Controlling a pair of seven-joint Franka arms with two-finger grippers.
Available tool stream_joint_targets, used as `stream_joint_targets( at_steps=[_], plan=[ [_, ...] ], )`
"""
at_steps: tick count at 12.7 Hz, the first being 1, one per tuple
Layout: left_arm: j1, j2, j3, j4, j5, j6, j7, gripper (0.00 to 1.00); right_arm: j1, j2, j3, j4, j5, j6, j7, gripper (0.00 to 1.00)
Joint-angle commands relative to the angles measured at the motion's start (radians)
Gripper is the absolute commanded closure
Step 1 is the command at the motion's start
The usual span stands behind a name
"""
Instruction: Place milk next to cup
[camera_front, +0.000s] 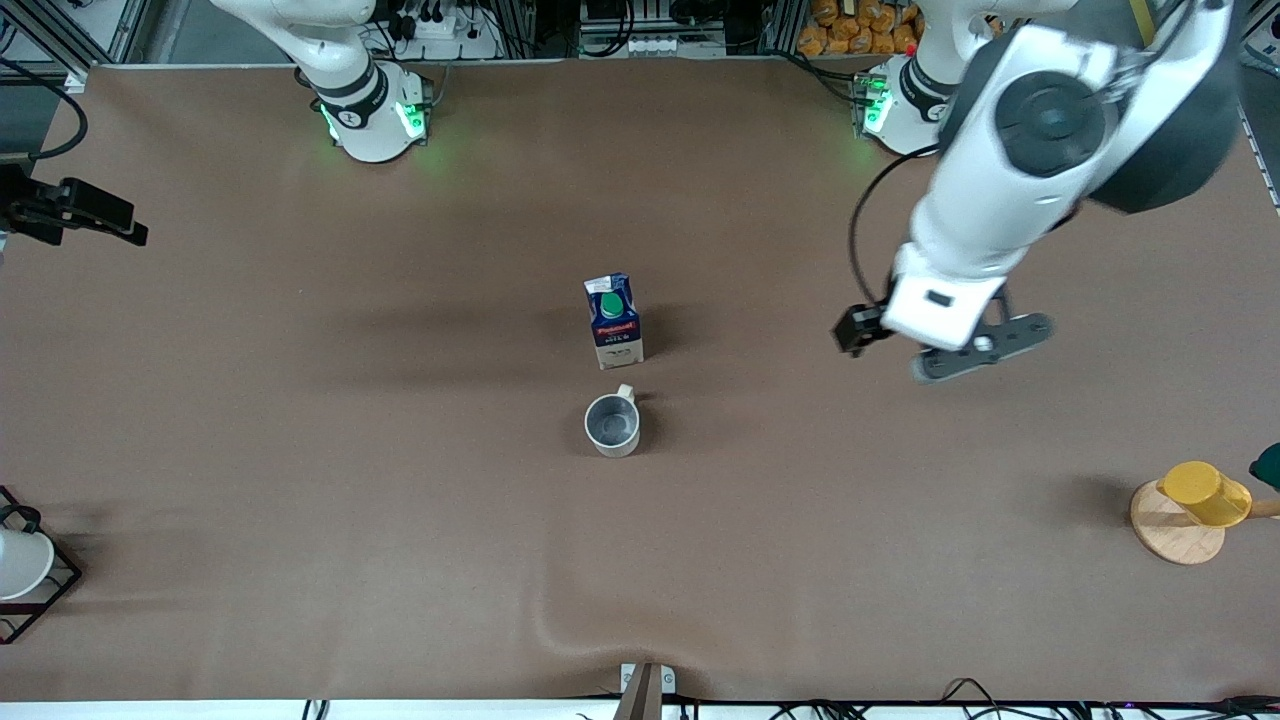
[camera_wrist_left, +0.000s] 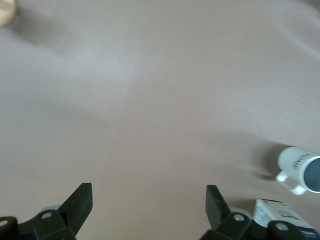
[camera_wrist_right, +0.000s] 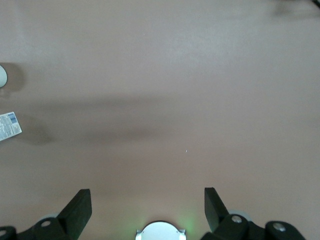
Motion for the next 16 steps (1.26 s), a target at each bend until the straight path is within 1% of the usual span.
stream_joint_targets(
  at_steps=[1,3,4,5,6,7,8,9,11,16],
  plan=[
    [0.065,-0.118,-0.008,-0.133,0.015,0.044,0.066,0.0,0.017,-0.017,-0.009,-0.023,-0.021,0.048,0.005,0.0],
    [0.106,-0.12,0.001,-0.103,-0.002,0.038,0.154,0.0,0.01,-0.019,-0.008,-0.021,-0.018,0.047,0.005,0.0],
    [0.14,-0.117,0.001,-0.084,-0.023,0.027,0.228,0.0,0.012,-0.019,-0.008,-0.021,-0.018,0.042,0.005,0.0],
    [0.143,-0.12,0.016,-0.087,-0.039,0.027,0.332,0.0,0.01,-0.019,-0.008,-0.021,-0.016,0.038,0.006,0.0],
    [0.128,-0.126,0.074,-0.087,-0.057,0.015,0.444,0.0,0.012,-0.02,-0.008,-0.021,-0.016,0.038,0.006,0.0],
    [0.108,-0.132,0.118,-0.079,-0.101,-0.005,0.527,0.0,0.01,-0.022,-0.008,-0.02,-0.016,0.038,0.006,0.0],
    [0.106,-0.135,0.154,-0.057,-0.149,-0.038,0.578,0.0,0.007,-0.023,-0.008,-0.018,-0.016,0.036,0.006,0.0],
    [0.106,-0.138,0.174,-0.04,-0.152,-0.087,0.635,0.0,0.007,-0.023,-0.008,-0.017,-0.016,0.033,0.008,0.0],
    [0.105,-0.172,0.177,-0.027,-0.163,-0.105,0.665,0.0,0.007,-0.025,-0.009,-0.015,-0.016,0.022,0.009,0.0],
    [0.106,-0.186,0.179,-0.016,-0.154,-0.152,0.668,0.0,0.009,-0.02,-0.008,0.002,-0.016,0.021,0.017,0.0]
  ],
)
